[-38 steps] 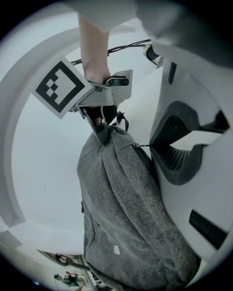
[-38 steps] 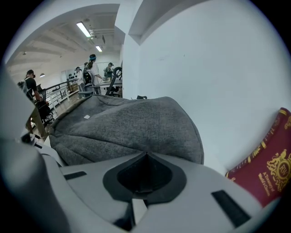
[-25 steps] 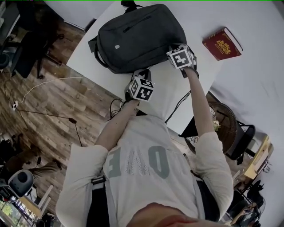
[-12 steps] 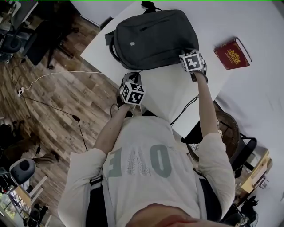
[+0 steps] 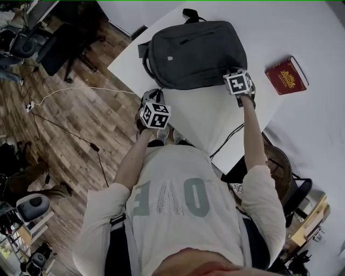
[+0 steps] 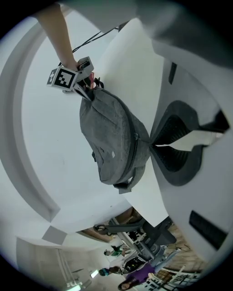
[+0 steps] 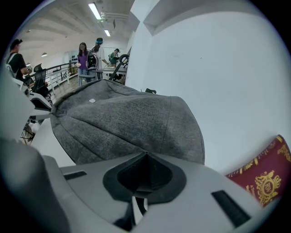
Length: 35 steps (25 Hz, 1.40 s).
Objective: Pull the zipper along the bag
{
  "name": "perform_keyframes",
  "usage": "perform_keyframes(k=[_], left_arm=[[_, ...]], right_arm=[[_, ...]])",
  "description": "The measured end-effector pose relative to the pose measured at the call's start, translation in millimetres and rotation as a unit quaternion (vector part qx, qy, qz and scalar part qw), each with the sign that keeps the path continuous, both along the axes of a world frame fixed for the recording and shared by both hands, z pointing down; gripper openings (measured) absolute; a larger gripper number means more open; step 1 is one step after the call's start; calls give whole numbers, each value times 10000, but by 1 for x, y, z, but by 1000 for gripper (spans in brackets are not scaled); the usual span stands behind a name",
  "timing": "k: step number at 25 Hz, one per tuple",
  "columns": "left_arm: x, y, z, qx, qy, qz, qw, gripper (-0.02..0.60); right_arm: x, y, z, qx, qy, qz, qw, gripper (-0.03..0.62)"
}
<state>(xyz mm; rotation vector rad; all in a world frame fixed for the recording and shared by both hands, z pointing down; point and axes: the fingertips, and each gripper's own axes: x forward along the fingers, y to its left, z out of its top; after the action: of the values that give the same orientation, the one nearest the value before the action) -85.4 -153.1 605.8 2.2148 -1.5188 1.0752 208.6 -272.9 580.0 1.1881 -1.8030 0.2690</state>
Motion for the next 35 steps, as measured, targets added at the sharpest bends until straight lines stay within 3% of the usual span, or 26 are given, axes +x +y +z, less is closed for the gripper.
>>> perform_keyframes(k=[10,14,16,18,19,20,23,25,27,29,35], left_arm=[[-37,-29,-6,130,-238,-57,9996,26],[-40,-32,-6,178,-554,337,9977,26],[-40,-30,-5,239,-731,575,9954,26],[-40,-30,-4,257,-729,639,9950,26],[-40,-31,-4,258,-717,644,9950,25],[-40,-31,-3,258,-718,658,9949,25],[-38,-29,-1,251,-770,760,9938,25],[-37,-29,-2,240,-794,827,9931,25],[-37,-30,-3,255,-852,902,9919,25],[-36,-29,-3,274,-927,976,9905,25],[-36,-34,-3,322,-1036,1107,9879,25]], right_arm=[[-6,1,-3,7,100,36,9999,26],[-5,4,-4,71,-193,387,9990,26],[-17,9,-13,84,-507,335,9981,28],[-57,20,-28,166,-910,-214,9955,35],[-85,29,-35,201,-1083,-659,9917,107],[-117,41,-40,198,-1205,-1175,9855,232],[-206,83,-41,60,-1212,-2665,9562,250],[-246,101,-29,-102,-968,-3312,9385,246],[-269,104,-13,-215,-667,-3531,9329,190],[-277,100,0,-256,-429,-3497,9355,87],[-276,96,8,-796,-551,-3131,9448,68]])
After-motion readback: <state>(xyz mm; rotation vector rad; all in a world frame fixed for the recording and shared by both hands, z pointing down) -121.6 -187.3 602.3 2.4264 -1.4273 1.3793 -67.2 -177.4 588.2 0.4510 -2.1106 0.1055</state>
